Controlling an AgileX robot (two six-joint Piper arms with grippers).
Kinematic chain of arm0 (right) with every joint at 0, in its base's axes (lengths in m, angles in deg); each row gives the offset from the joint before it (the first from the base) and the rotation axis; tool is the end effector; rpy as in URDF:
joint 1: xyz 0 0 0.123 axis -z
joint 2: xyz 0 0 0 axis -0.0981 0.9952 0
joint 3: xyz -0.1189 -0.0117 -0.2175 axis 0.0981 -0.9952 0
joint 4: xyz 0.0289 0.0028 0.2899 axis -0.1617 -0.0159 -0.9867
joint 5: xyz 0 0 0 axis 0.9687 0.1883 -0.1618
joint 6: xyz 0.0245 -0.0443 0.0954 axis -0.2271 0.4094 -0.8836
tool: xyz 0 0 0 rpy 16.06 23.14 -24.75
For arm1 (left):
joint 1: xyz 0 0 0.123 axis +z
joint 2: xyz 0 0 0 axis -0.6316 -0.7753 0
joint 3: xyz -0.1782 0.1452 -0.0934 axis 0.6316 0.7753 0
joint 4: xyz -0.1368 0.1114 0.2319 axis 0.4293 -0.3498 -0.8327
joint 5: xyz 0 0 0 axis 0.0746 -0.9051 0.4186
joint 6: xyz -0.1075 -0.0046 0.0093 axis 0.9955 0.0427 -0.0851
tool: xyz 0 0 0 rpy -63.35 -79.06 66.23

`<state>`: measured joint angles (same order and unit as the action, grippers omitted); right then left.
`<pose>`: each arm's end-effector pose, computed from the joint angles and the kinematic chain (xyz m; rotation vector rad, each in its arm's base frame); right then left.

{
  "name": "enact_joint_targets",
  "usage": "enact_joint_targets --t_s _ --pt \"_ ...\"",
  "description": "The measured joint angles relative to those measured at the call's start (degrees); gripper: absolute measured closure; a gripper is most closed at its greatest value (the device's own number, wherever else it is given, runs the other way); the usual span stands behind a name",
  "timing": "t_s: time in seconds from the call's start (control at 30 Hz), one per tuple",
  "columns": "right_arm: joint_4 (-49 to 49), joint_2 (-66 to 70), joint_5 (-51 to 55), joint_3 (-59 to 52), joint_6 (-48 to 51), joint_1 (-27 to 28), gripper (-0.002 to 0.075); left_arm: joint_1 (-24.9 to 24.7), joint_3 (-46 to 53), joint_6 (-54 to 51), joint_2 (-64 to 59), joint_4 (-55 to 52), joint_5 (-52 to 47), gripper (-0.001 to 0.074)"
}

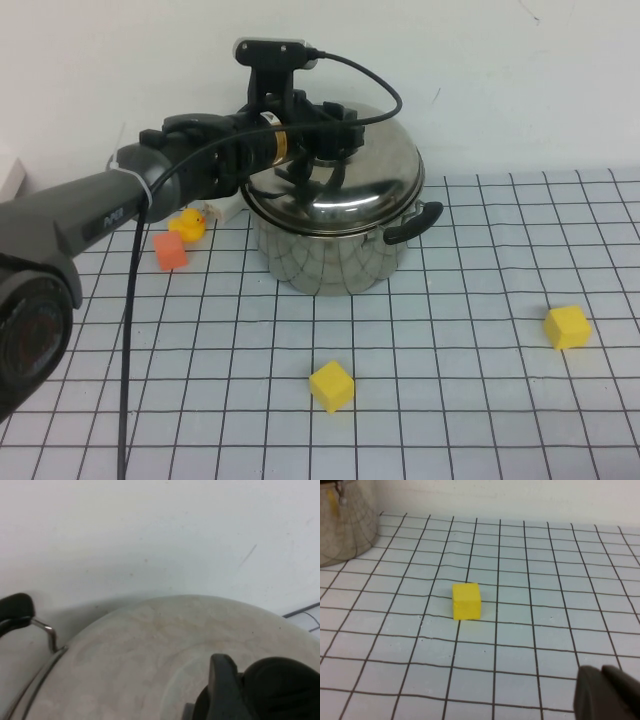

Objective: Cover the pot
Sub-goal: Place the pot lid on the pot

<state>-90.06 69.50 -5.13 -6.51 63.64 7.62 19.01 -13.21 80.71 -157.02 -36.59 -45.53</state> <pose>0.1467 -0.0016 0.1713 -0.0790 1.8436 -0.0611 0.5091 -0.2176 0.1818 0.3540 1.9049 -0.6141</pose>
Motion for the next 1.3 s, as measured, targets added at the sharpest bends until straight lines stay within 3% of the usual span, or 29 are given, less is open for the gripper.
enact_joint_targets --t_s 0.27,0.57,1.3 --pt "0.00 0.00 0.00 0.00 0.00 0.00 0.0717 0.00 -0.10 0.93 -0.22 -2.44 2.04 0.0410" --pt "0.00 0.00 0.00 0.00 0.00 0.00 0.0717 0.00 -0.36 9.57 -0.22 -12.06 2.34 0.0409" --pt "0.00 0.00 0.00 0.00 0.00 0.00 0.0717 -0.10 -0.59 8.55 -0.22 -13.20 3.43 0.0410"
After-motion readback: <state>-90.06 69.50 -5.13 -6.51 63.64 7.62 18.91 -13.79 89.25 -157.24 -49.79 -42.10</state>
